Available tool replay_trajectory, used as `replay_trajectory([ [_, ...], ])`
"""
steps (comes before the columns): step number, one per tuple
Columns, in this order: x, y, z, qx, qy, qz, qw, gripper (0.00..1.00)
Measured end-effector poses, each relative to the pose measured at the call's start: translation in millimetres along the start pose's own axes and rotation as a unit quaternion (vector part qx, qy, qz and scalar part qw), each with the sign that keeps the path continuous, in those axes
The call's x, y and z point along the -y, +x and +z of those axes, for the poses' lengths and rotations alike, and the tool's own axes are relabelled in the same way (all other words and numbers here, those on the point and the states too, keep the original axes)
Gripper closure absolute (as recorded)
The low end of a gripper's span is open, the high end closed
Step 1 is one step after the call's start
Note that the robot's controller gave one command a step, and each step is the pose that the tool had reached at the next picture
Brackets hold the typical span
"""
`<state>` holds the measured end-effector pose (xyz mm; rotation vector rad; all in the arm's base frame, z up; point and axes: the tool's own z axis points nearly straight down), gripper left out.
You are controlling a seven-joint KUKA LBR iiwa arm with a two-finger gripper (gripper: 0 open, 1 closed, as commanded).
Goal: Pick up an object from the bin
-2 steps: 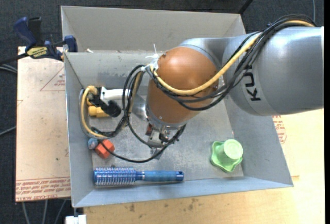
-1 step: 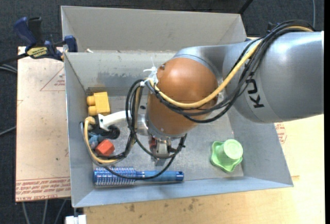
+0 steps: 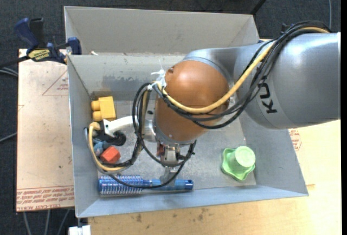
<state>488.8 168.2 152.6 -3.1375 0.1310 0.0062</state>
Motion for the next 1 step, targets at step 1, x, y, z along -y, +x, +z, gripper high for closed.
replay_trajectory([
  [1,72.9,-12.3,84.6,-0.0031,0.0,-0.044,0.999,0.0],
])
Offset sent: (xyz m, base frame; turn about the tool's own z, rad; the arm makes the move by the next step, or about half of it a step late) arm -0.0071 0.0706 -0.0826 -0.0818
